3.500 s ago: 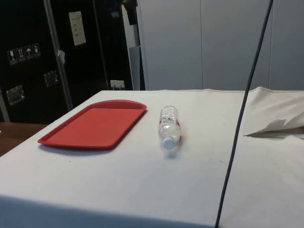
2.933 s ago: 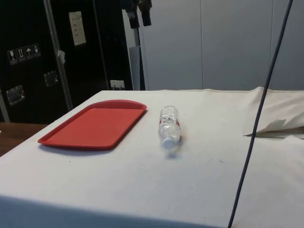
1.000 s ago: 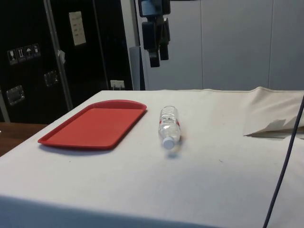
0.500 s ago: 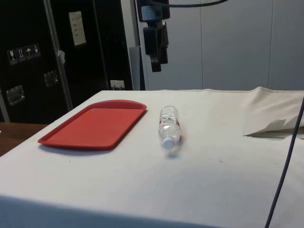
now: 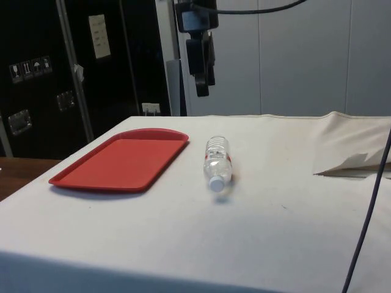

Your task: Place the bottle upright on the tray.

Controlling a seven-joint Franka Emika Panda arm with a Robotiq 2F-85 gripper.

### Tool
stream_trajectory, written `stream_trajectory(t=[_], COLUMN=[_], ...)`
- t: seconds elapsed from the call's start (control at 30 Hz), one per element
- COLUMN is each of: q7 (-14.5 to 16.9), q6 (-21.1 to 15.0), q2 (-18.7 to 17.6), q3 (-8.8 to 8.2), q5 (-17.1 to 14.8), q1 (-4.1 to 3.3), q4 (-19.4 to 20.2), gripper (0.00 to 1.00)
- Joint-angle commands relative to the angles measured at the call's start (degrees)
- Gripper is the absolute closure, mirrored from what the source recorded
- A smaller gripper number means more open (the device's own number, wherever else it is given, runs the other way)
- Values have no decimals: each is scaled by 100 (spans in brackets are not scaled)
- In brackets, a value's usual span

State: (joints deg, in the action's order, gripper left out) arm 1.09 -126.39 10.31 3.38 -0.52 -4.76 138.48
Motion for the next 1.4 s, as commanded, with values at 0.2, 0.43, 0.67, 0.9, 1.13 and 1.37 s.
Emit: stream_trajectory(t=[0.2, 0.43, 0.67, 0.9, 1.13, 1.37], q7=[86, 160, 241, 338, 561, 837], q6=[-361, -584, -825, -911, -1106, -1192], q2=[-80, -155, -235, -298, -338, -361], q3=[57, 57, 57, 40, -74, -229], q5=[74, 149, 223, 264, 435, 498], q1=[-6, 0, 0, -6, 23, 23], q4=[126, 212, 321, 367, 458, 527], gripper=[0, 0, 0, 0, 0, 0])
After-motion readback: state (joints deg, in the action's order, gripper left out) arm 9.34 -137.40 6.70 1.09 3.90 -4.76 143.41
